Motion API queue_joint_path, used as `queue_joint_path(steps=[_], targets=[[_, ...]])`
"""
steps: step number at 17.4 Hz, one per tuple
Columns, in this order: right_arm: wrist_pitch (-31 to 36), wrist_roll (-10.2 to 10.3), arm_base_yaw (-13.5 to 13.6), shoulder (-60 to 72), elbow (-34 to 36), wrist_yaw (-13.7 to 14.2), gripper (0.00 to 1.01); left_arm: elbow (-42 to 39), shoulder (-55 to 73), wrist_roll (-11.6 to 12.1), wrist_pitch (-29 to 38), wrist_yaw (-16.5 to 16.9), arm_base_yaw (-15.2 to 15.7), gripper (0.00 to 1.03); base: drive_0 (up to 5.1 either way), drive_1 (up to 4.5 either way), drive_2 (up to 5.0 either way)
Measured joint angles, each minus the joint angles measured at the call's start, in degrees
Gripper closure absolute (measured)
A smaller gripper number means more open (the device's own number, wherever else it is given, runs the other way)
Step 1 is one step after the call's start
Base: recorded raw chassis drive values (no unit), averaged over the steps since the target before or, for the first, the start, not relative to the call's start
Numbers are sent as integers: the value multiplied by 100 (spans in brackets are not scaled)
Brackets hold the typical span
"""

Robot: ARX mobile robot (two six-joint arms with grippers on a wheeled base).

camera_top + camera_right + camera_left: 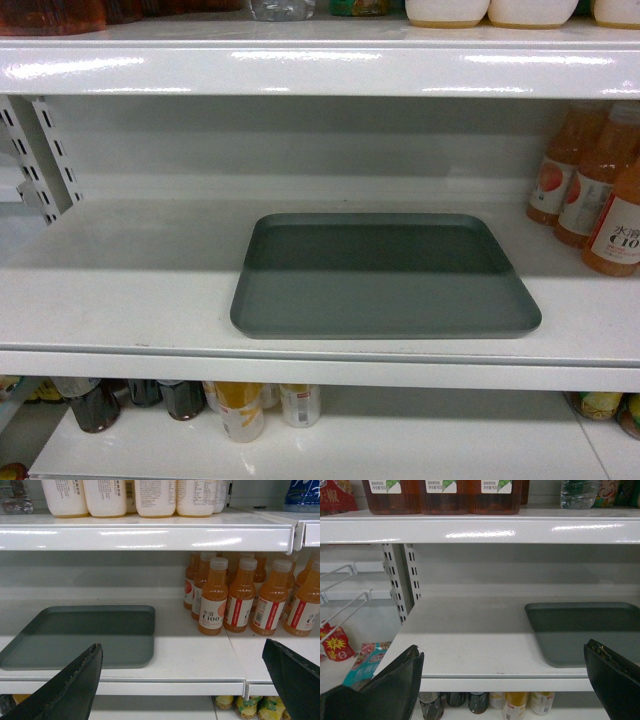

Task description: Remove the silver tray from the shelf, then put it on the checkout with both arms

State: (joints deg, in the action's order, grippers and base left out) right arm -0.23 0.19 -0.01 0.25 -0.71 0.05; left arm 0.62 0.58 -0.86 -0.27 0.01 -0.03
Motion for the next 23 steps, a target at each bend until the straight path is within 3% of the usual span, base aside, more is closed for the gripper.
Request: queue_joint_path(steps=[19, 20, 21, 22, 23], targets=[[0, 0, 0, 0, 0, 0, 3, 0, 0, 0, 0, 0, 0, 5, 0, 0, 0], [-199, -2, -13, 39, -37, -79, 3, 24, 31, -22, -146, -81, -24, 5, 0, 0, 0], [-953, 17, 15, 691, -378, -505, 3, 417, 682, -249, -1058, -826, -367, 5, 0, 0, 0], [-763, 31, 170, 1683, -612, -684, 3, 721, 1812, -415, -896, -1261, -640, 5, 0, 0, 0], [-310, 44, 236, 2461, -719, -787, 3, 844, 2835, -511, -339, -1261, -813, 5, 0, 0, 0]])
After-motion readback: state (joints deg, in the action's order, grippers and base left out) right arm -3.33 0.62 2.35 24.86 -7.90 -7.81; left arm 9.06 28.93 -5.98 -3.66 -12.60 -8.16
